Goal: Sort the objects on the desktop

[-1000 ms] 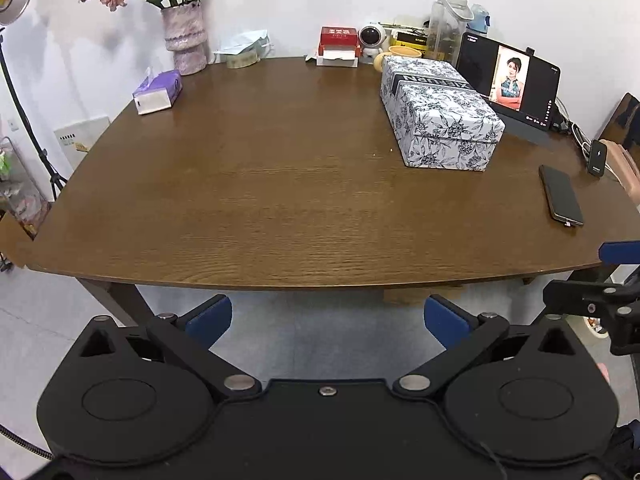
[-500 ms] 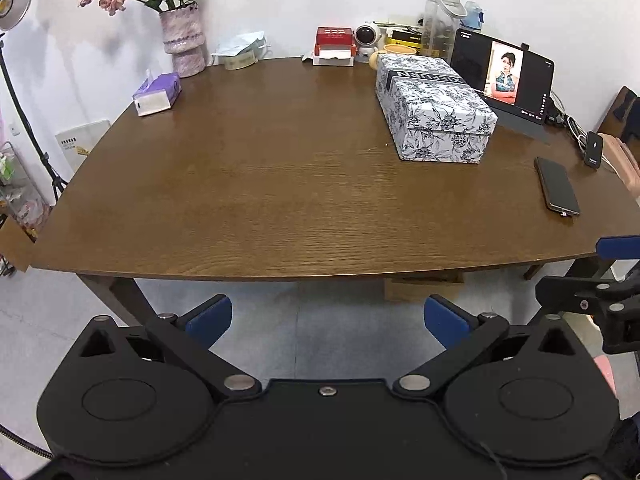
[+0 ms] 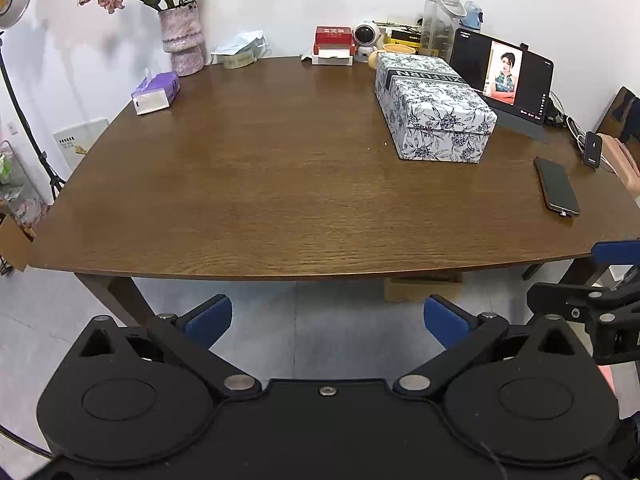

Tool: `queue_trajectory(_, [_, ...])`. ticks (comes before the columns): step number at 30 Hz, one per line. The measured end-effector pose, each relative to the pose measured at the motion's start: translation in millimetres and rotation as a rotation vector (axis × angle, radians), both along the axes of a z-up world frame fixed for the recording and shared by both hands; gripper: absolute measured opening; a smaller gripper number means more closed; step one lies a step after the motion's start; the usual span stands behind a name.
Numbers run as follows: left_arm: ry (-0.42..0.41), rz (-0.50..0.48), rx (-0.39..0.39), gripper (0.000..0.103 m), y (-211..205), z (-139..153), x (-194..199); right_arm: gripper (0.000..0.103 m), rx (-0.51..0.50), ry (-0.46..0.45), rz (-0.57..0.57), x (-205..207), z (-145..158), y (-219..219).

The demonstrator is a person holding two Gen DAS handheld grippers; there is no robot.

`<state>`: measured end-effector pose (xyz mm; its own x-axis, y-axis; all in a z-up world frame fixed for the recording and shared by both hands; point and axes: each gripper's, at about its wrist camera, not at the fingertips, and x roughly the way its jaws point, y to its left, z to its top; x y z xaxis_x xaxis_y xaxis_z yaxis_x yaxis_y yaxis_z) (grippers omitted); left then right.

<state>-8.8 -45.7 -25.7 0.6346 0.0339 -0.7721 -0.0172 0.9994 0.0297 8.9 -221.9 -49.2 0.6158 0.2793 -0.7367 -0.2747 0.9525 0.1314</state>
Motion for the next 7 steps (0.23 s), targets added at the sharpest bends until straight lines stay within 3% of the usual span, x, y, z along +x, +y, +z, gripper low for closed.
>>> queue_trajectory(7, [0.012, -0.012, -0.016, 0.103, 2.0, -2.0, 2.5, 0.103, -0.003, 0.003, -0.003, 1.5, -1.6, 1.5])
